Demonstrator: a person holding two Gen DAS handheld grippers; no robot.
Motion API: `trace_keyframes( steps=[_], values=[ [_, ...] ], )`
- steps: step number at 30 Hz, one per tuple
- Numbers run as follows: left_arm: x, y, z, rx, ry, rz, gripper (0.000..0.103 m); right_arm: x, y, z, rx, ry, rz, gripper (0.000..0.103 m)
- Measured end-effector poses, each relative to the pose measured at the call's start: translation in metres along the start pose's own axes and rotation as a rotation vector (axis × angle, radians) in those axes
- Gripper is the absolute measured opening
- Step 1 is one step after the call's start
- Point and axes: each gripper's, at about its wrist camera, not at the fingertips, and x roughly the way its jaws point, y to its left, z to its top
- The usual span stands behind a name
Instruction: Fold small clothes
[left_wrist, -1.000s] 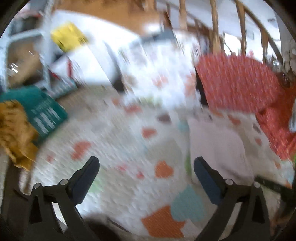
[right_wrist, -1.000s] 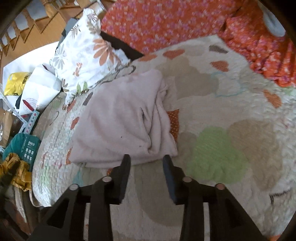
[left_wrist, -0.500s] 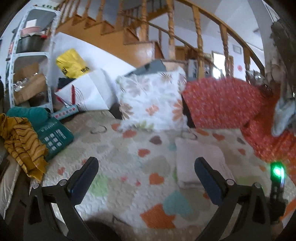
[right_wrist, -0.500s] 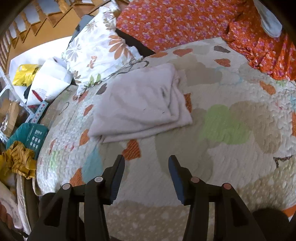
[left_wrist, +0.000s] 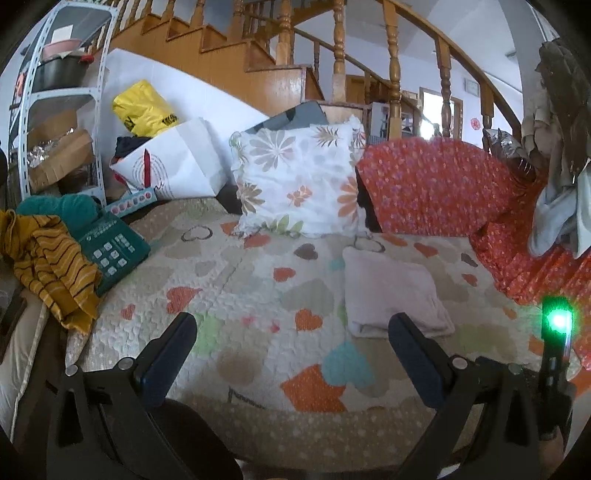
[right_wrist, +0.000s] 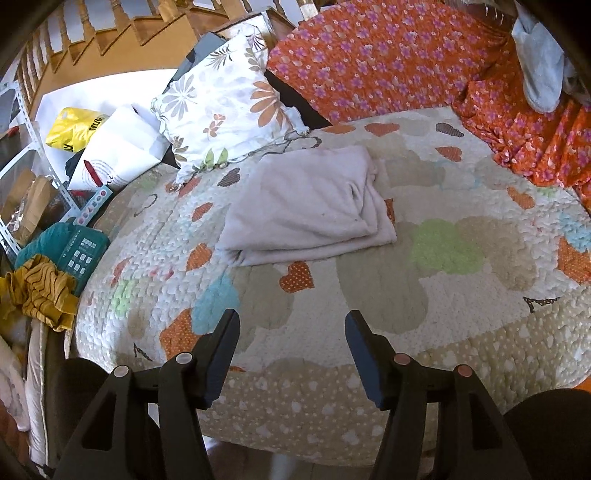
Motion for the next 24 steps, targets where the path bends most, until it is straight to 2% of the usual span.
trace_keyframes(
  steps=[5,8,14,21,24],
  values=[
    [0.008,-0.003,-0.004,0.017,0.021,0.016,0.103,0.007,0.0,-0.003,0.021,0.01,-0.007,0.068],
    [0.02,-0.013,0.0,0.025,0.023,-0.008,0.103,0.012,-0.006,-0.003,0.025,0.021,-0.02,0.068],
    [0.058,-0.038,0.004,0.054,0.084,-0.072,0.103,0.025,-0.028,0.008,0.075,0.039,-0.049,0.068],
    [0.114,-0.056,-0.014,0.073,0.265,-0.057,0.103,0.044,-0.053,0.018,0.115,0.034,-0.077,0.069],
    [0.126,-0.064,-0.025,0.096,0.314,-0.05,0.103,0.055,-0.06,0.014,0.133,0.051,-0.069,0.069]
  ],
)
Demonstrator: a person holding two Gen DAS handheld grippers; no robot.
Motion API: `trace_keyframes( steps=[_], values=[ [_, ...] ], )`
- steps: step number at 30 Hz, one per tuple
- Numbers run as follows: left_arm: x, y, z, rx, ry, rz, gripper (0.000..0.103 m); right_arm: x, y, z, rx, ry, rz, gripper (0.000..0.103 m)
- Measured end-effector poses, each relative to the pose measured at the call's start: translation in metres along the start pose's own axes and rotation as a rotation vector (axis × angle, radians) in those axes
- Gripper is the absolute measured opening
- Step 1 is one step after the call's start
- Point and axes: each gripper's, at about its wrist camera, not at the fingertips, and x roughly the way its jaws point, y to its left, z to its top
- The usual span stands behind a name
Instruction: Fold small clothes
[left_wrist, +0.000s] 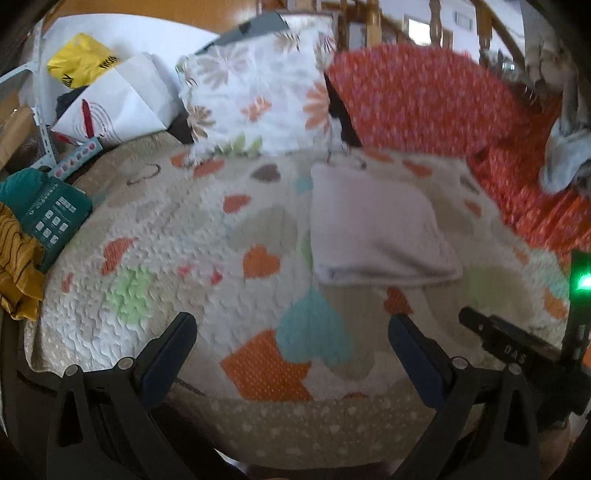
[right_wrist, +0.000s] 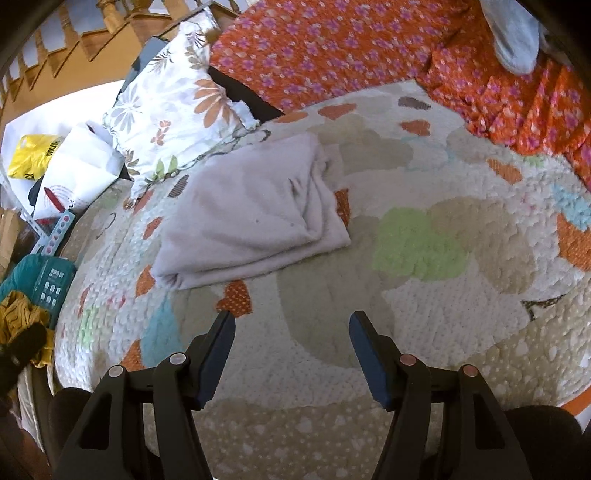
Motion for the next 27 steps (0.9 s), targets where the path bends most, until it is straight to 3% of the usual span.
trace_keyframes(
  steps=[4,8,10,12,17,21,27],
  values=[
    [-0.003,-0.006,-0.002,0.007,-0.034,0.016,0.103,0.01,-0.001,0.0,0.0,0.019,0.006,0.069],
    [-0.036,-0.012,-0.002,0.059,-0.242,0.084,0.103,0.005,0.005,0.003,-0.014,-0.007,0.001,0.069],
    [-0.045,-0.014,0.0,0.075,-0.298,0.065,0.103,0.004,0.011,0.008,-0.033,-0.019,-0.009,0.07],
    [-0.046,-0.012,0.006,0.068,-0.296,0.015,0.103,0.004,0.017,0.013,-0.055,-0.021,-0.014,0.071],
    [-0.035,0.0,0.017,0.008,-0.222,-0.024,0.103,0.01,0.032,0.037,-0.131,-0.053,-0.072,0.073],
    [-0.002,0.003,0.014,0.022,-0.067,0.034,0.103,0.021,0.034,0.041,-0.173,-0.079,-0.122,0.074],
    [0.044,0.004,-0.001,-0.051,0.149,0.016,0.103,0.039,0.016,0.029,-0.173,-0.069,-0.167,0.074]
  ],
)
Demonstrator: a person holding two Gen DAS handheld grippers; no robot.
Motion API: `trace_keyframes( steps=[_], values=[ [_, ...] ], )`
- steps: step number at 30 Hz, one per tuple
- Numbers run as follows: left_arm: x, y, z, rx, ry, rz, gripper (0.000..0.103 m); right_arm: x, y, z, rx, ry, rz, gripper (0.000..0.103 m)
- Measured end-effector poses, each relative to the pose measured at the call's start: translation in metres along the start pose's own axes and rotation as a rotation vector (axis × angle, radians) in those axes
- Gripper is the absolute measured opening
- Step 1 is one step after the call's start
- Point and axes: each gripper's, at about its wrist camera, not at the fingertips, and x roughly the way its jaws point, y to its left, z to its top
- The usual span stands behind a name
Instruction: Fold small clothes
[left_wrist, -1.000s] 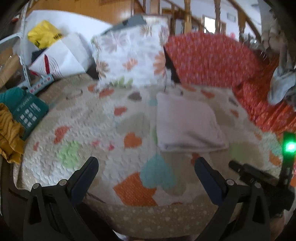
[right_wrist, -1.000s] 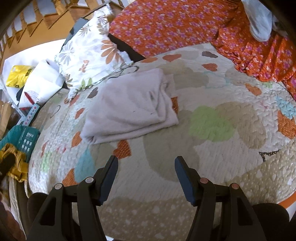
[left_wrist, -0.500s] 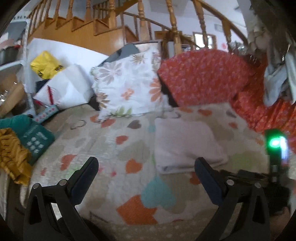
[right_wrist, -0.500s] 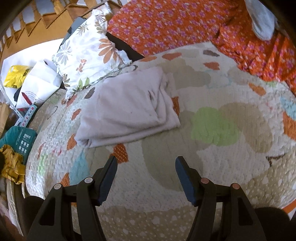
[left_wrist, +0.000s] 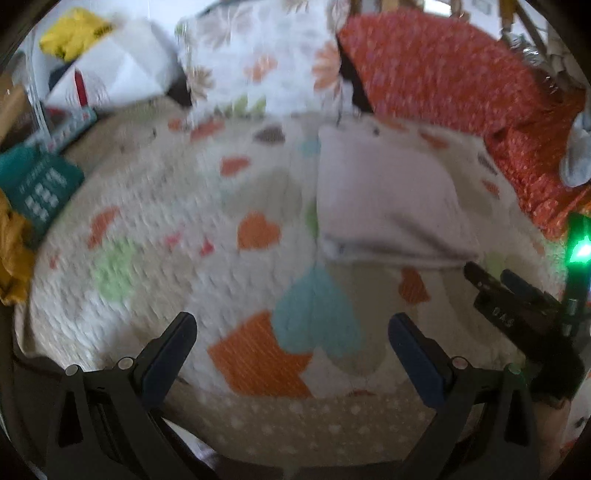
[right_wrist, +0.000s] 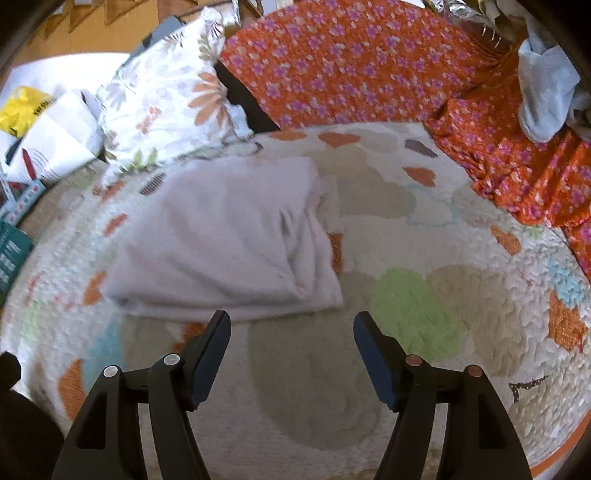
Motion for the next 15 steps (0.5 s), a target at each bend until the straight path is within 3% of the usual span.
trace_keyframes(
  steps=[15],
  values=[
    [0.022,-0.015,-0.008,0.037,0.064,0.043,0.103,0.009,0.007,-0.007,-0.049,0.007,0.004,0.075]
  ],
)
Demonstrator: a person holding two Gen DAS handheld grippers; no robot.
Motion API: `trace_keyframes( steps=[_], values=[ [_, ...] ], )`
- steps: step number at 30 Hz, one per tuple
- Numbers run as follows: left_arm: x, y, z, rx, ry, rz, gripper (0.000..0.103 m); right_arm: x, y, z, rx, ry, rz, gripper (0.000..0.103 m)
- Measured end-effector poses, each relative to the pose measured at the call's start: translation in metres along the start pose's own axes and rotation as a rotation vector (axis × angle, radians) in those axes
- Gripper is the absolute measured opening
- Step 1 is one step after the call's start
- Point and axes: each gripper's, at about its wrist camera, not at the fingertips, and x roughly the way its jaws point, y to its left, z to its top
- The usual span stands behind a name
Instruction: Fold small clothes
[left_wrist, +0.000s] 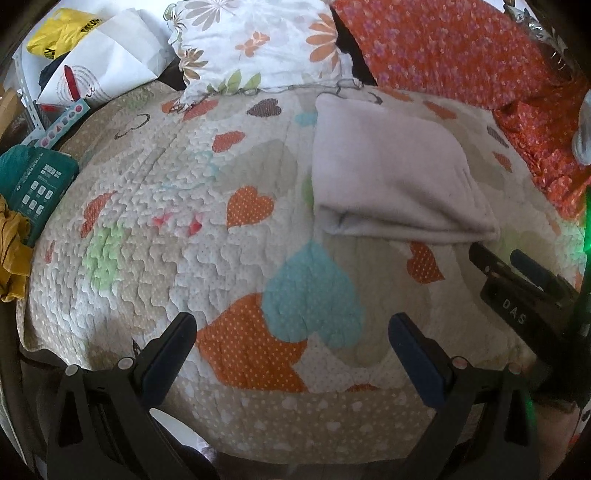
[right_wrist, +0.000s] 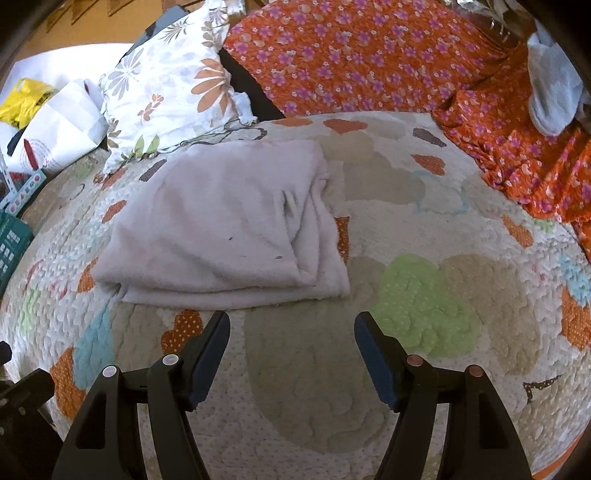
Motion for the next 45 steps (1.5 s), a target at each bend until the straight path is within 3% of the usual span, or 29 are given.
trace_keyframes(
  steps=[13,45],
  values=[
    [0.0,-0.001,-0.004,0.005,0.016,0.015,0.103,-0.003,0.013,-0.006,-0.057,-0.007,0.005,0.076],
    [0.01,0.0,-0.011,-0.019,0.066,-0.01,0.103,-0.007,0.016,-0.008,-0.048,-0.002,0.019,0.08]
  ],
)
